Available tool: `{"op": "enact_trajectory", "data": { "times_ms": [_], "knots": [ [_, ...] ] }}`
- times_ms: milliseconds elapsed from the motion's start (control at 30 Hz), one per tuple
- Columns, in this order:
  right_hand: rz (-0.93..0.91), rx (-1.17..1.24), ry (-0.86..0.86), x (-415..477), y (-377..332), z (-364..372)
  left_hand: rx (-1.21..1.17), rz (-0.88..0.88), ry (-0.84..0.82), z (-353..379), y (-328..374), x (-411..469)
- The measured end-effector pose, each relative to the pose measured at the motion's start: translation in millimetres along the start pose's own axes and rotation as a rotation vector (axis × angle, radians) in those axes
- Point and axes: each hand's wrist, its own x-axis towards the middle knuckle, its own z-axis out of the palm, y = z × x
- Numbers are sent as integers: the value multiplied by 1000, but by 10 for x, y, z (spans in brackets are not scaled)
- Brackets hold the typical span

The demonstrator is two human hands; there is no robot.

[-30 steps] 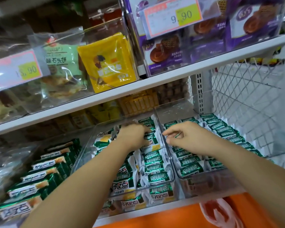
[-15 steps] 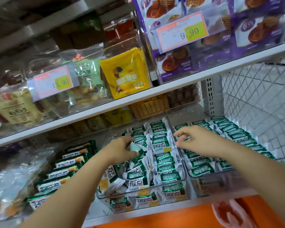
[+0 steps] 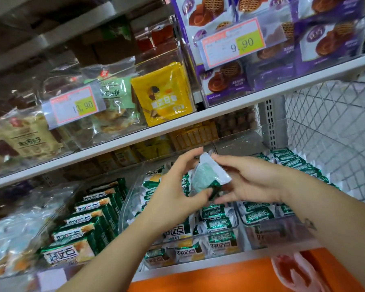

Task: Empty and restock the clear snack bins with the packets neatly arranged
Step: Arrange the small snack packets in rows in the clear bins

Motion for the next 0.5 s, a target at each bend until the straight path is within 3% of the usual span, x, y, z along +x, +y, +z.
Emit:
{"op": "enact_trajectory", "data": {
  "times_ms": [100,167,233,367,433,500],
  "knots": [
    [16,124,-164,-39,43,-66,8,24,-11,10,101,2],
    [-23,91,-134,-48,49,-95,43,51,-45,-9,118,10],
    [-51,-85,29,-44,34,-83,88,46,-81,-39,71,14],
    [-218,-903,508,-34,40,15,-110,-221,-88,-108,-14,25],
    [-285,-987,550,-9,90,39,-169,-275,-153,-100,-30,52],
    [-309,-964,527,22,130,67,-68,-232,-205,-57,-47,84]
  ]
}}
